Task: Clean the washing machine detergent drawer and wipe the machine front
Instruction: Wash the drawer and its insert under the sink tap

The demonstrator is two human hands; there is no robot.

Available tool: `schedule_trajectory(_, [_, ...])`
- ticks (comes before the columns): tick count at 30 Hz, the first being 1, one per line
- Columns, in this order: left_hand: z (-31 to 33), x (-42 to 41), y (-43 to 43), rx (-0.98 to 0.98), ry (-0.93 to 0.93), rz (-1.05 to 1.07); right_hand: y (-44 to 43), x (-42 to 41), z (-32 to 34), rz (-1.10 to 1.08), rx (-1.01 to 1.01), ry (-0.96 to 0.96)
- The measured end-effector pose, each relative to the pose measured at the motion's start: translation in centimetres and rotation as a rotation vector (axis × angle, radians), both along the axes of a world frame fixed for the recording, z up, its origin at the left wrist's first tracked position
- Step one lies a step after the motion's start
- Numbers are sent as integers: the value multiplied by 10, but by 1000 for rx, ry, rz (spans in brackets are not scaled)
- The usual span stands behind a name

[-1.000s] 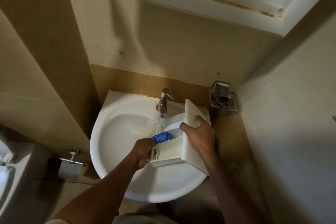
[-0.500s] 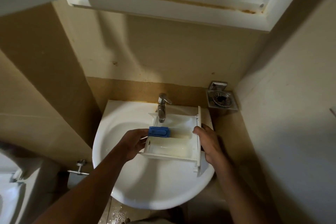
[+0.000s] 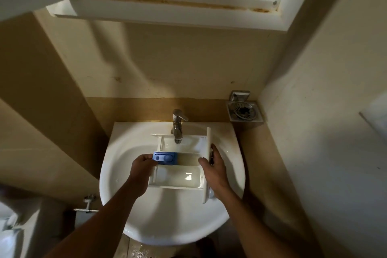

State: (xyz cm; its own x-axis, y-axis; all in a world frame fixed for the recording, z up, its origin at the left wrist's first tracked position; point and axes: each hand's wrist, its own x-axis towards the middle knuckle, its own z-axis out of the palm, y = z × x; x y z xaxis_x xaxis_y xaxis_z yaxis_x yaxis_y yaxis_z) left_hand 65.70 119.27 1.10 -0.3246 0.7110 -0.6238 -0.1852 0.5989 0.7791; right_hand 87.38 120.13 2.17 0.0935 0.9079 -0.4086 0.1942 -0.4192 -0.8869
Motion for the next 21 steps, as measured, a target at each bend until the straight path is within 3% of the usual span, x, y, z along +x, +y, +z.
schedule_trajectory(9, [8,-16,-3,-43,1,65,9,-13,9,39,-53,-136])
schedule_trajectory(13, [18,-28,-9,-123,87,63,3,-12,3,100,-164,-83])
schedule_trajectory(21, [50,-38,-18,-91,-136,55,24,3,-16,162,-357,112])
